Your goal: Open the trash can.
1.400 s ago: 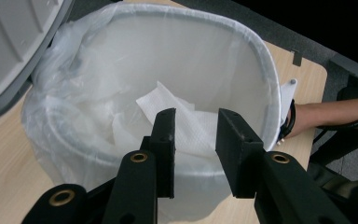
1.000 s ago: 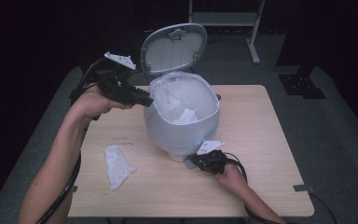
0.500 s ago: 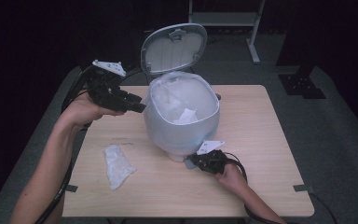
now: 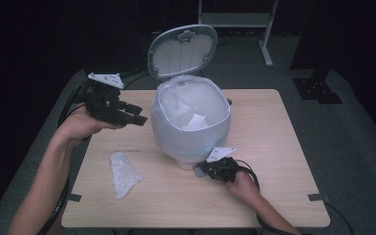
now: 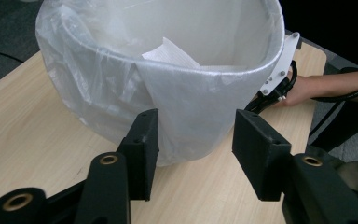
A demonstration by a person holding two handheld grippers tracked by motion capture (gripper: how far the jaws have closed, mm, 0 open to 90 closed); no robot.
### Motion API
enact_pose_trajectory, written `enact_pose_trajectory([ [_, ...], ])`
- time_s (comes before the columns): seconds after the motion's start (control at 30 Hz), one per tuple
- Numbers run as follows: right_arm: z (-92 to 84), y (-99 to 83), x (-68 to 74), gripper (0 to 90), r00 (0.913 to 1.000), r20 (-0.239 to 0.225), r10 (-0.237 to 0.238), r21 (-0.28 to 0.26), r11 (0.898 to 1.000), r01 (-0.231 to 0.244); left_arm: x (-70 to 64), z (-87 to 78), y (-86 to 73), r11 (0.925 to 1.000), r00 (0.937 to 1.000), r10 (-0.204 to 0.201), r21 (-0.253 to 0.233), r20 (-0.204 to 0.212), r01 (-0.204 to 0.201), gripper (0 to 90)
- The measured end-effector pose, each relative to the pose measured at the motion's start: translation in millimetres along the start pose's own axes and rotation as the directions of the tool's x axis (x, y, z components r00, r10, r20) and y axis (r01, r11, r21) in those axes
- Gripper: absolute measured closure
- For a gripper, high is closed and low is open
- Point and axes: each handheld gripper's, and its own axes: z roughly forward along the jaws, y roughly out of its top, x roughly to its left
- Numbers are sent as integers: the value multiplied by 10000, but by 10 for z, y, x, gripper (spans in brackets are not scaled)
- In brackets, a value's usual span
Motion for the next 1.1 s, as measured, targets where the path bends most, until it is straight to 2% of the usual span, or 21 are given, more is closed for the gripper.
enact_pose_trajectory([
  [0.63, 1, 7, 9, 796, 10000, 20, 22, 46, 10000, -22, 98, 67, -363, 9985, 9984, -542, 13, -176, 543, 368],
  [1.1, 4, 24, 0, 796, 10000, -5, -31, 131, 9999, 31, 179, 90, -585, 9971, 9964, -752, 87, -378, 756, 262],
])
